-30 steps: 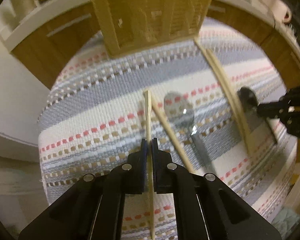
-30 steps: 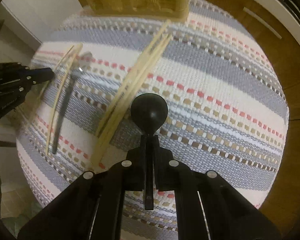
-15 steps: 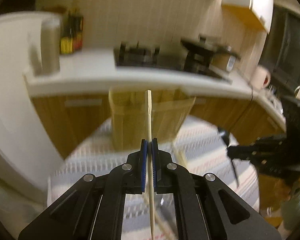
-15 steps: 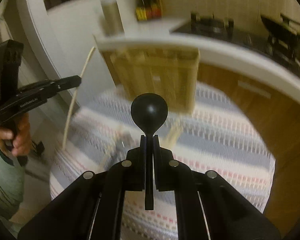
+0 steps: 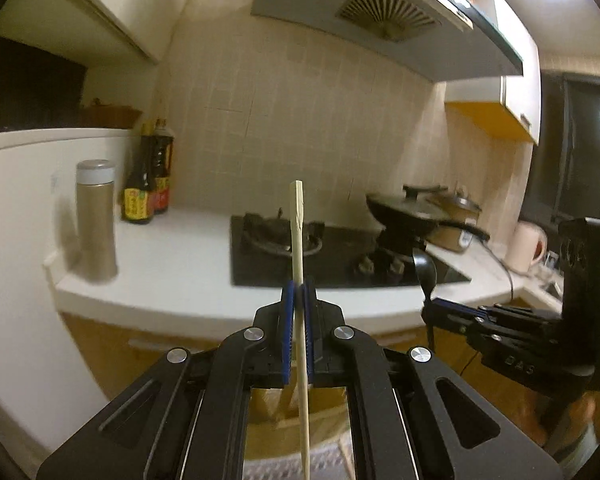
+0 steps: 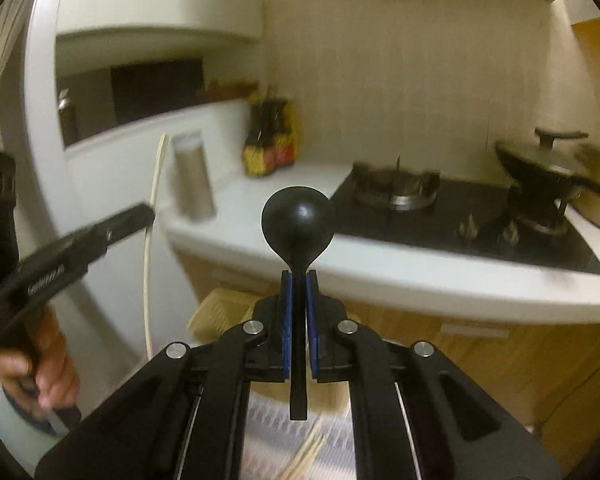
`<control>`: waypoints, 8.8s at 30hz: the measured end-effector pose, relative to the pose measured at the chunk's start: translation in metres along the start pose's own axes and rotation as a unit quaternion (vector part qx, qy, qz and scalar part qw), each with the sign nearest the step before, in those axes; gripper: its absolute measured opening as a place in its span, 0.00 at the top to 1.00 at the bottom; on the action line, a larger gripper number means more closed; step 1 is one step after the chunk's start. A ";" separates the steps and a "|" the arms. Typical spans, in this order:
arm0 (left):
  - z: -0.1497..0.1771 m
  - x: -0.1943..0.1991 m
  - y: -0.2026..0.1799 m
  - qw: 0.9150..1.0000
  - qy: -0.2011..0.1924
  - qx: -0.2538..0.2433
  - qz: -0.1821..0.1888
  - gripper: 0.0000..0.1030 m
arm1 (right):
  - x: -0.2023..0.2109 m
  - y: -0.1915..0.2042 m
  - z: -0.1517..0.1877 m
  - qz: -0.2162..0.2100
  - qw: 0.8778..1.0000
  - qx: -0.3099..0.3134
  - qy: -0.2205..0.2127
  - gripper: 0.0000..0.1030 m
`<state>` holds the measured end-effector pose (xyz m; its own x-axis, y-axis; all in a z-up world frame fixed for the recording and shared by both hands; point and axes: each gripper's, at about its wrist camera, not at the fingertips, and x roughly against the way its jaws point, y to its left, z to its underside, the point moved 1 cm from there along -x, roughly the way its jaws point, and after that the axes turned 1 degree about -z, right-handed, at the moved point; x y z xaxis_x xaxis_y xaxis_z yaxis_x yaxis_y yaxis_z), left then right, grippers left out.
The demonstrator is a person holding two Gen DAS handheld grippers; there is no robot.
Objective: Organize utensils
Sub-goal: 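Lift the chopstick and ladle and carry both over the basket, then lower the chopstick with the left gripper while the right lowers the ladle, both opening, then move the left gripper to a wooden chopstick while the right gripper reaches a chopstick pair, then close the left gripper on the chopstick while the right gripper closes on the chopstick pair, then lift the chopsticks with both grippers and carry them over the basket, then open both grippers to drop the chopsticks into the basket, then lower the left gripper to a clear spoon while the right gripper reaches the last chopstick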
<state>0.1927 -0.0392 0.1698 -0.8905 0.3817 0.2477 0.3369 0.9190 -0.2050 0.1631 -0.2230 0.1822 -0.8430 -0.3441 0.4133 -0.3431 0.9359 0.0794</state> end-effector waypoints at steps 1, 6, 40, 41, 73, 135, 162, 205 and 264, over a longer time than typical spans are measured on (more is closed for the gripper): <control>-0.002 -0.004 0.000 1.000 -0.010 0.004 0.004 0.97 | -0.004 -0.004 -0.004 0.016 1.000 0.002 -0.019 0.95; 0.000 -0.030 0.004 0.999 -0.048 0.021 0.001 0.97 | -0.028 -0.024 -0.004 0.019 0.998 -0.014 -0.054 0.95; 0.063 -0.094 0.025 0.998 -0.058 0.025 -0.031 0.97 | -0.096 -0.051 0.058 -0.036 0.997 -0.022 -0.060 0.95; 0.064 -0.093 0.025 0.998 -0.057 0.024 -0.029 0.97 | -0.095 -0.051 0.058 -0.037 0.997 -0.021 -0.060 0.95; 0.093 -0.005 0.013 0.995 0.097 -0.014 0.019 0.67 | -0.027 -0.032 0.106 -0.027 0.985 -0.068 0.155 0.49; 0.246 -0.063 0.009 0.856 0.496 -0.142 -0.037 0.72 | -0.131 0.047 0.214 0.045 0.870 0.062 0.487 0.85; 0.153 0.026 -0.008 0.966 0.256 -0.032 0.023 0.96 | 0.019 -0.002 0.172 -0.128 0.954 -0.020 0.269 0.91; 0.042 -0.077 0.008 0.996 -0.086 0.004 -0.038 0.96 | -0.062 -0.031 0.010 0.021 0.993 0.037 -0.114 0.90; 0.201 0.011 0.023 0.940 0.342 0.000 0.010 0.52 | -0.048 0.016 0.173 -0.013 0.959 -0.046 0.280 0.48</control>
<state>0.1292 -0.0337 -0.0230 -0.4791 0.3731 0.7945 0.3507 0.9111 -0.2164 0.1265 -0.2039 0.0065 -0.4711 -0.2977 0.8304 -0.3020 0.9389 0.1652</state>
